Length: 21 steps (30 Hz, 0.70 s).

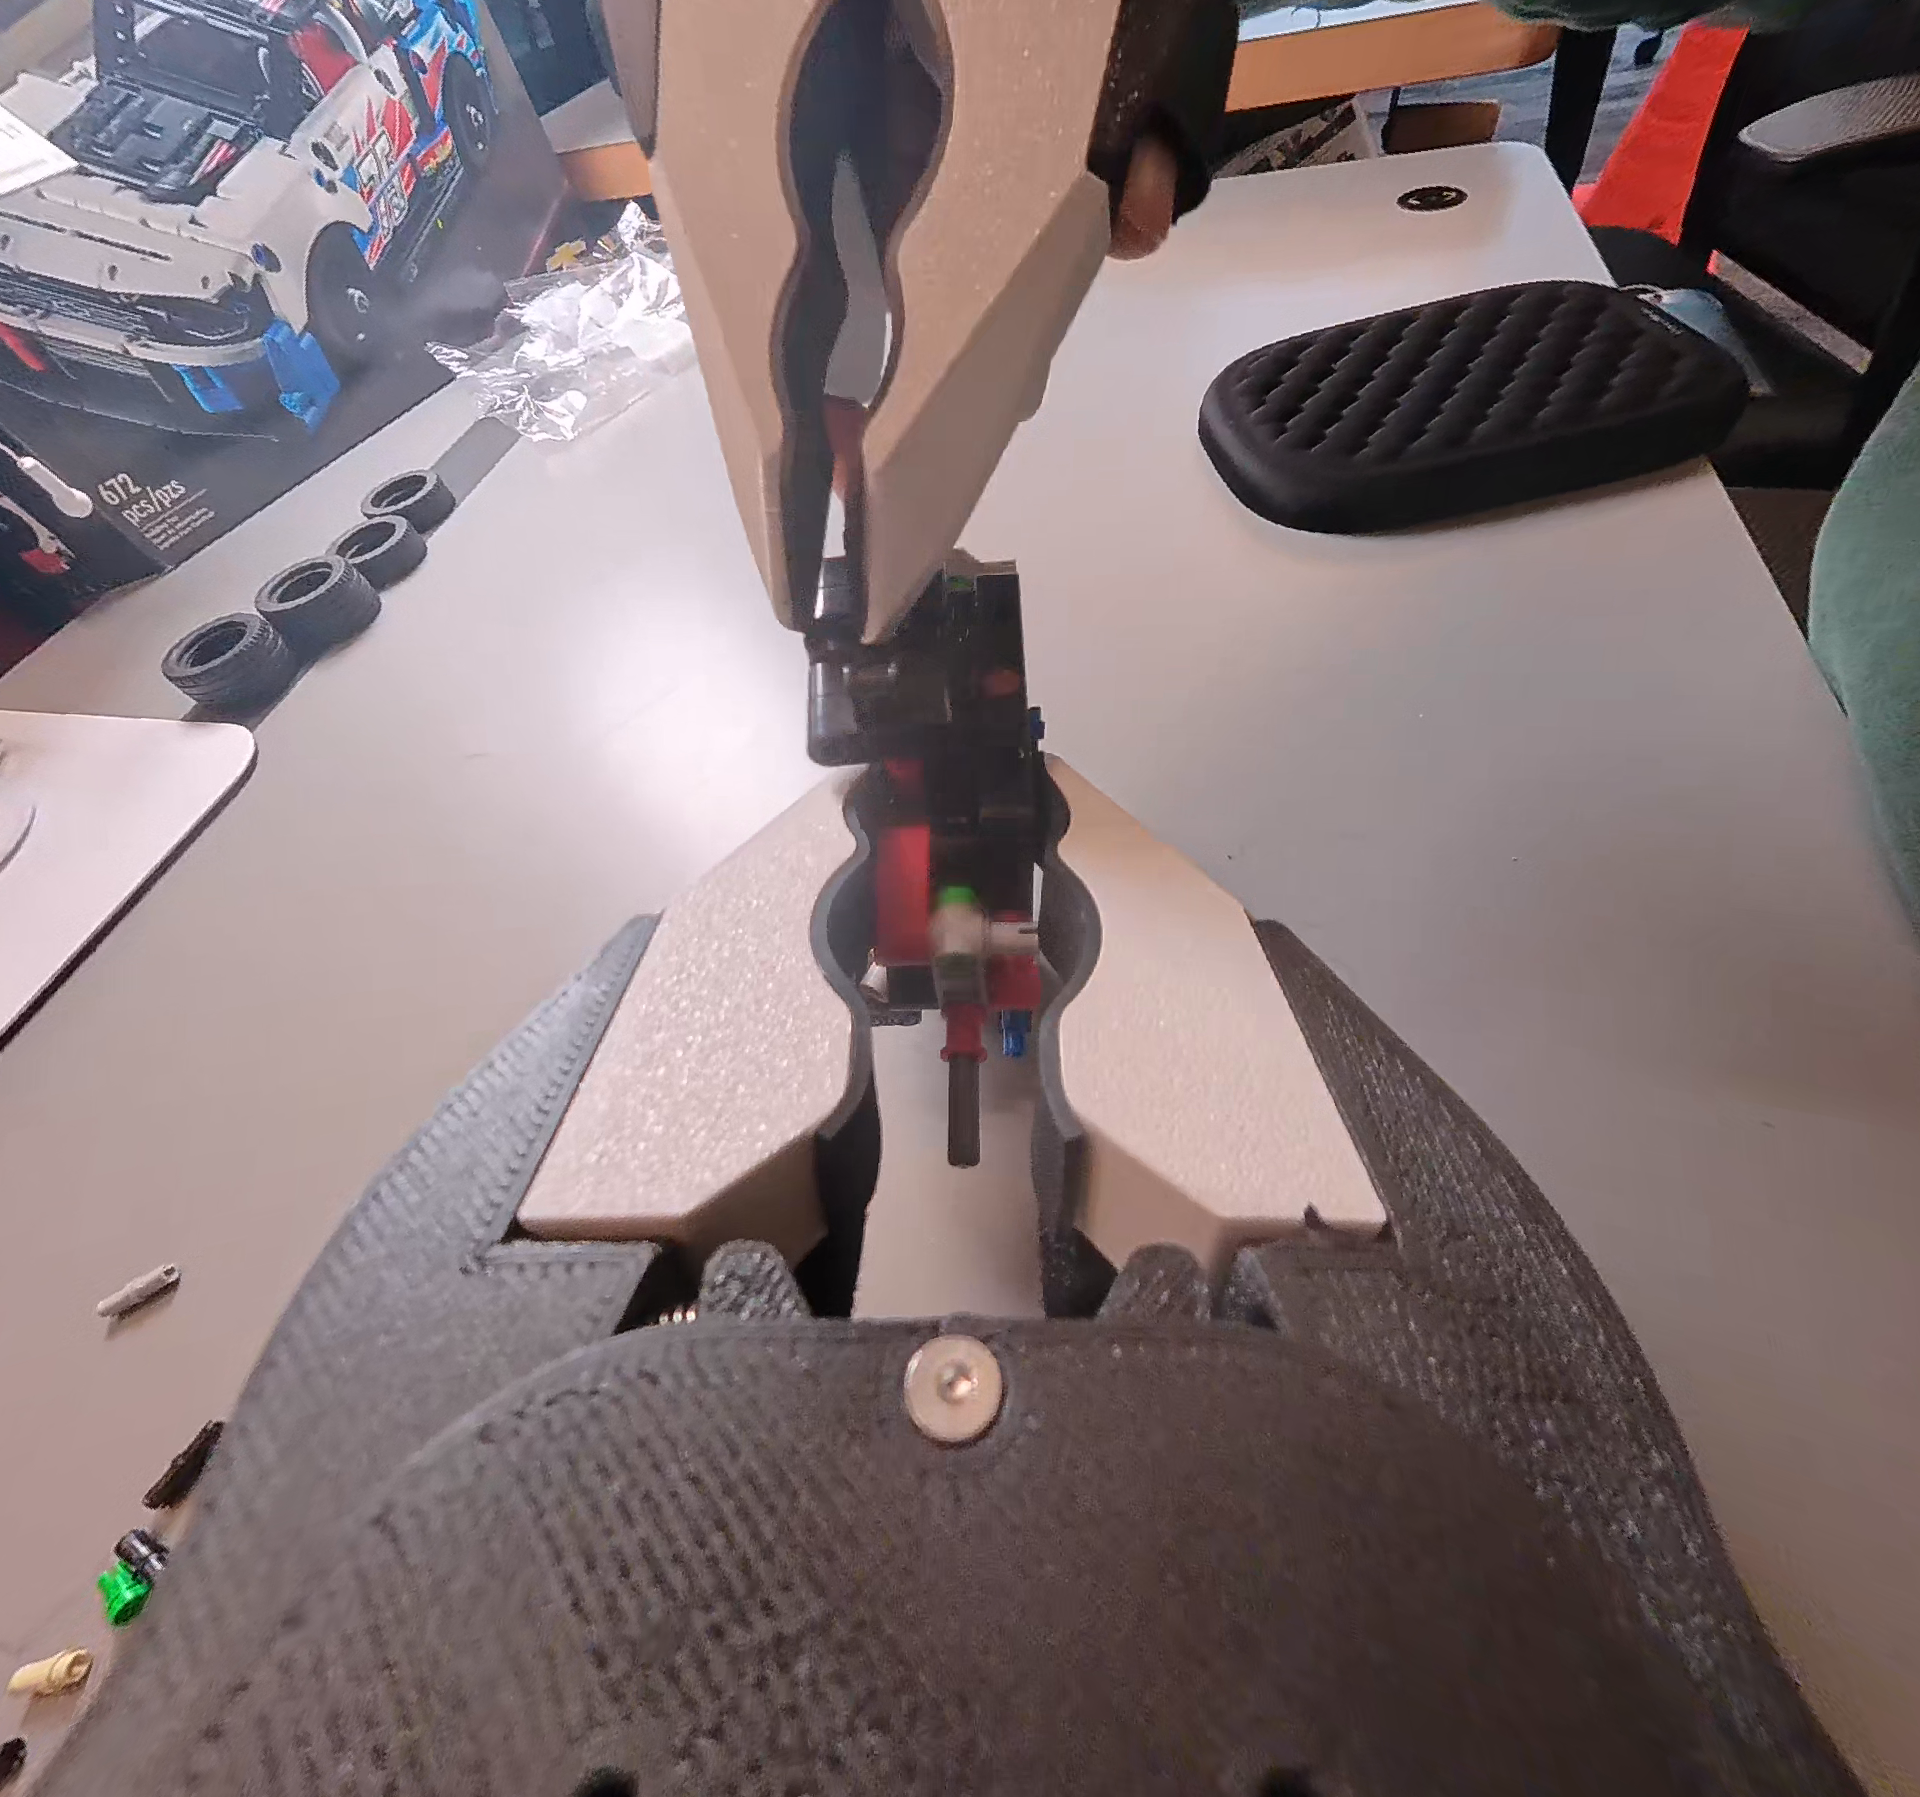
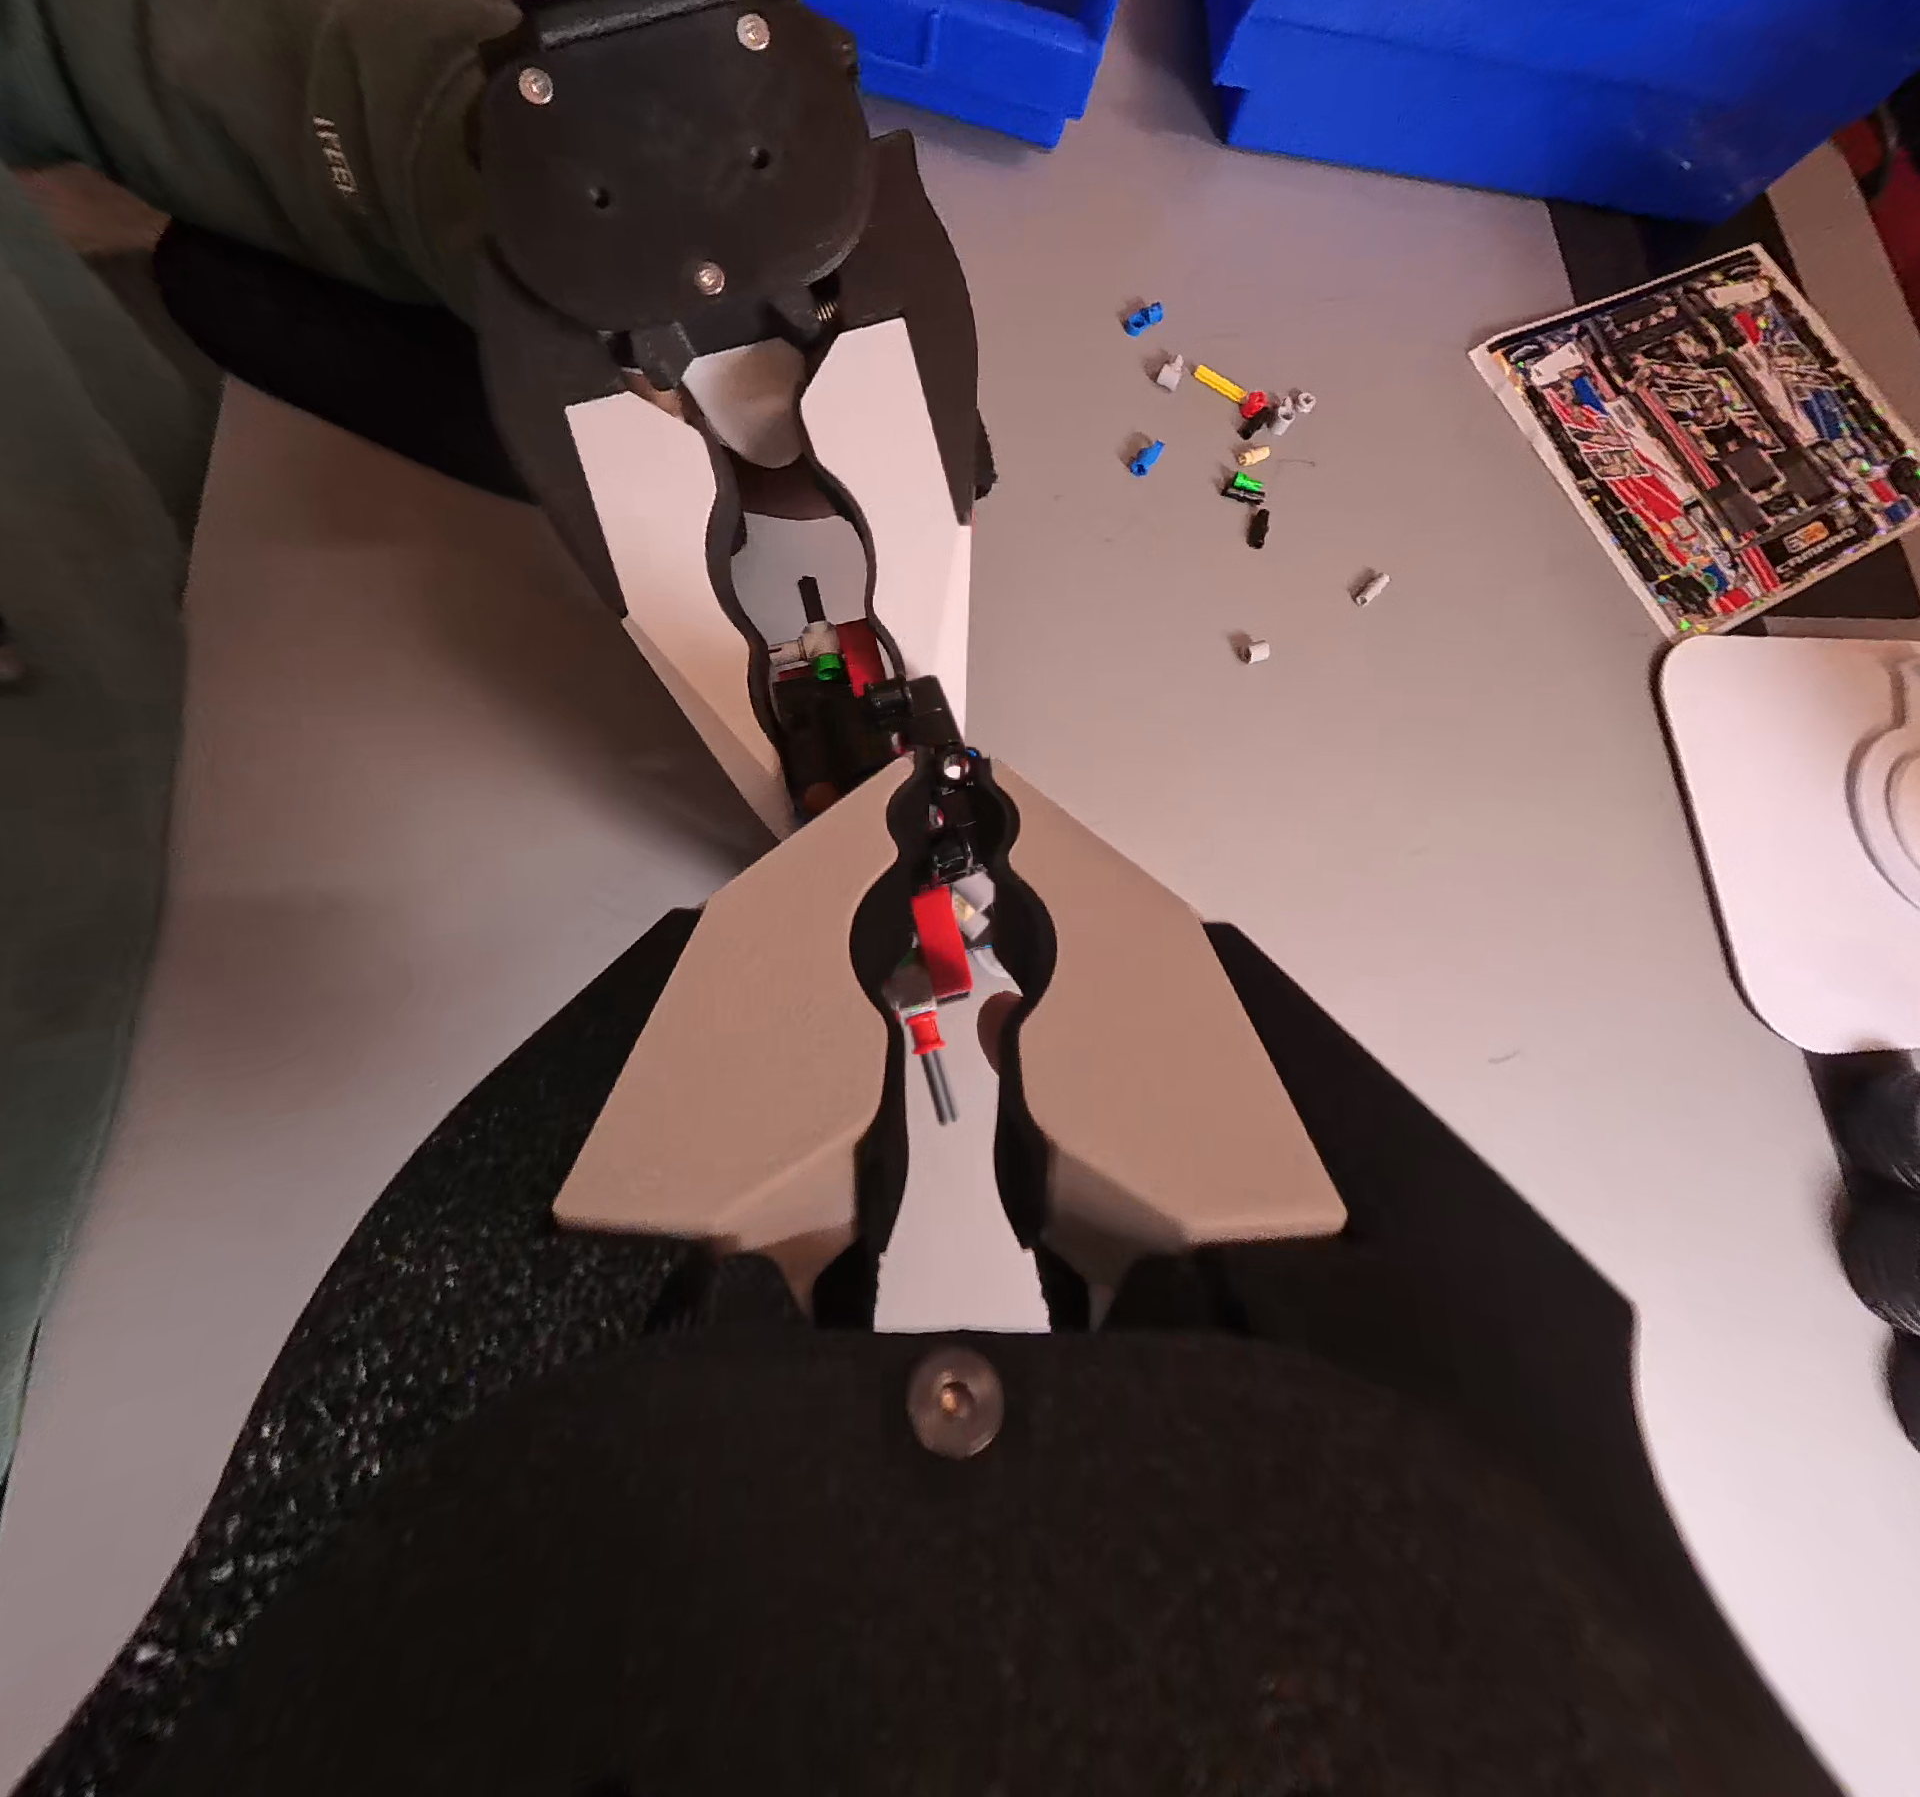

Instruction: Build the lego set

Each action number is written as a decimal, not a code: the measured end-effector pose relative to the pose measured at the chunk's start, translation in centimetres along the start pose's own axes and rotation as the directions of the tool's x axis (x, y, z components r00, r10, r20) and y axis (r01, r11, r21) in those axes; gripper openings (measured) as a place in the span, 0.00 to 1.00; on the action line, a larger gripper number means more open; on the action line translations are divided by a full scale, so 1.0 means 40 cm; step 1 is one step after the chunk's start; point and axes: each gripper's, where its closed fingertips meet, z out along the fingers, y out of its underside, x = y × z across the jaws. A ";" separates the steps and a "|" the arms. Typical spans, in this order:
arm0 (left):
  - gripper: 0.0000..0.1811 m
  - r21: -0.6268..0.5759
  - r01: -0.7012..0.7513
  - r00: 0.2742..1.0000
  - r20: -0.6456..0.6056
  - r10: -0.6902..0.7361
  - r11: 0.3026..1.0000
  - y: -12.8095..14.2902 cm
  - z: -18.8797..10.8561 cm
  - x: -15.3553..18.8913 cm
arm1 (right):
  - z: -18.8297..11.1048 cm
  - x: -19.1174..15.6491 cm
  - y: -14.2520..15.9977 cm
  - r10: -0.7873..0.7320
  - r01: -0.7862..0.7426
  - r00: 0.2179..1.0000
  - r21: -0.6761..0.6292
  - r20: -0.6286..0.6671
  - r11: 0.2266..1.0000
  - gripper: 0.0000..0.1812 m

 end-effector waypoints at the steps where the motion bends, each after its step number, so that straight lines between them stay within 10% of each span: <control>1: 0.13 0.000 0.003 1.000 0.000 -0.003 1.000 0.000 -0.001 0.000 | 0.001 -0.004 -0.001 -0.003 0.003 1.000 -0.001 0.010 1.000 0.03; 21: 0.13 0.004 0.056 0.998 -0.028 -0.056 0.998 -0.003 -0.002 0.013 | -0.017 -0.031 -0.022 0.018 -0.018 0.999 -0.001 0.042 1.000 0.08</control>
